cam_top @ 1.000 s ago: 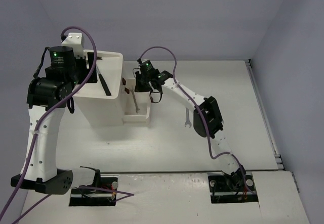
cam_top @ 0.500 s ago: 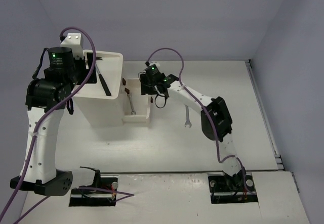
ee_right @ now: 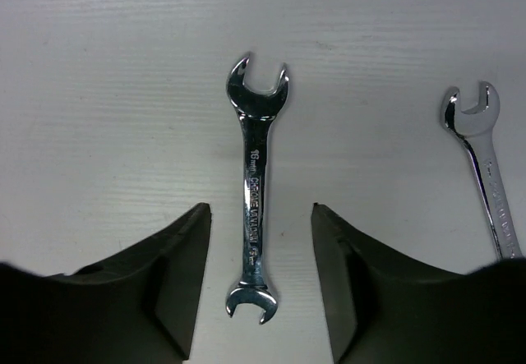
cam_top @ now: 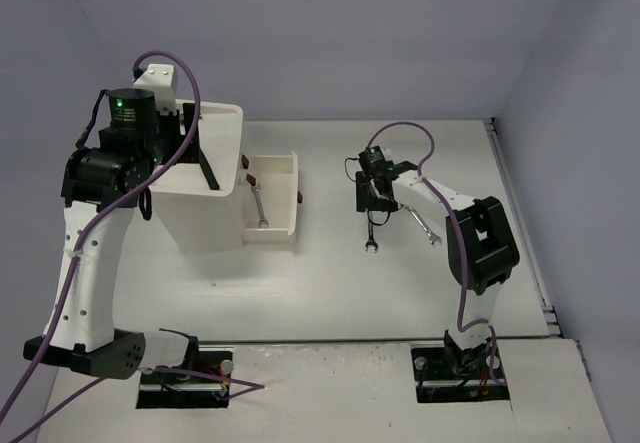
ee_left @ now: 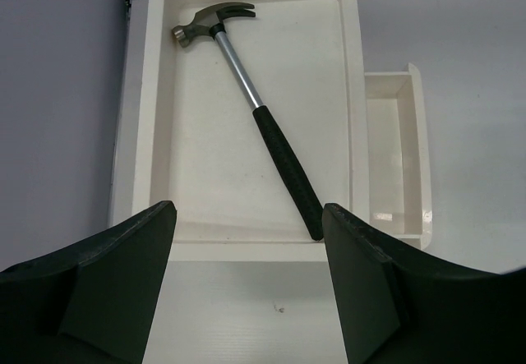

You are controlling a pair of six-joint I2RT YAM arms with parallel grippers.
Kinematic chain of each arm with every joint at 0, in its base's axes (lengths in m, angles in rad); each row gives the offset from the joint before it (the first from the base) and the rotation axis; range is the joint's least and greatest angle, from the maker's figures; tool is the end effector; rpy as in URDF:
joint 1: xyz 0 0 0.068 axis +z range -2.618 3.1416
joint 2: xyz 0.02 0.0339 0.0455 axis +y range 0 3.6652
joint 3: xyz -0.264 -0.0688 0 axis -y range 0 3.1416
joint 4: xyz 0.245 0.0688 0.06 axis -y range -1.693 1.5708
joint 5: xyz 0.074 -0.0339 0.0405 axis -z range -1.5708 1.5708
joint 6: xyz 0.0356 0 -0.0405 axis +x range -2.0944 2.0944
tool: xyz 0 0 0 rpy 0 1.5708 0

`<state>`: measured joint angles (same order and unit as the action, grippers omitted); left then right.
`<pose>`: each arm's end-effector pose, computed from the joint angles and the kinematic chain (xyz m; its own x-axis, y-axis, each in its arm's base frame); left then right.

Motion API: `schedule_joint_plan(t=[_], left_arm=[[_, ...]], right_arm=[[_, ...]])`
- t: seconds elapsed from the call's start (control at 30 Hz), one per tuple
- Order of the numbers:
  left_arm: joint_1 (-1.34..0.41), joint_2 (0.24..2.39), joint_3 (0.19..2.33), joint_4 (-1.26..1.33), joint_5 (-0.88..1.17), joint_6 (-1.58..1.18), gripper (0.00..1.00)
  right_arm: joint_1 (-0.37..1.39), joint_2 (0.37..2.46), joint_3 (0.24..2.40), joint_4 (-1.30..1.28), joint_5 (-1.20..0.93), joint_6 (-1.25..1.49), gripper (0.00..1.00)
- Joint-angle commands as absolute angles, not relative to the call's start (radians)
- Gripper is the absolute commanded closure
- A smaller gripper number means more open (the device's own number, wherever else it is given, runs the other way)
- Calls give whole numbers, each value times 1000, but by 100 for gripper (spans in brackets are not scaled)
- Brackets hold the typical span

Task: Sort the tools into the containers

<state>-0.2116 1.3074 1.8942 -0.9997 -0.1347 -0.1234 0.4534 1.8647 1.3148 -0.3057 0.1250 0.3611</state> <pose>0.2182 -0.0420 0.5102 -0.4002 -0.0388 -0.9156 0.0389 0.9975 -0.0593 0.3691 0.1749 0.2068 -0.7625 0.0184 -0.6467 -0.0980 0.9848 0.1436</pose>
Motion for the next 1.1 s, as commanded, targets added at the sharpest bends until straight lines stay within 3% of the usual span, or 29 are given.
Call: schedule_joint_plan(t=[0.0, 0.8, 0.87, 0.97, 1.07], left_arm=[[-221, 1299, 1925, -966, -141, -124, 32], [-222, 1287, 1910, -965, -158, -118, 32], [-222, 1287, 1910, -965, -160, -120, 32], [-222, 1285, 1908, -965, -160, -118, 32], [-222, 1286, 1907, -965, -160, -120, 32]], right_arm=[[453, 1869, 1327, -302, 88, 350, 58], [417, 2005, 1331, -333, -32, 331, 71], [416, 2014, 1326, -344, -32, 329, 77], [417, 2019, 1322, -362, -10, 317, 97], [420, 2027, 1325, -377, 25, 296, 100]])
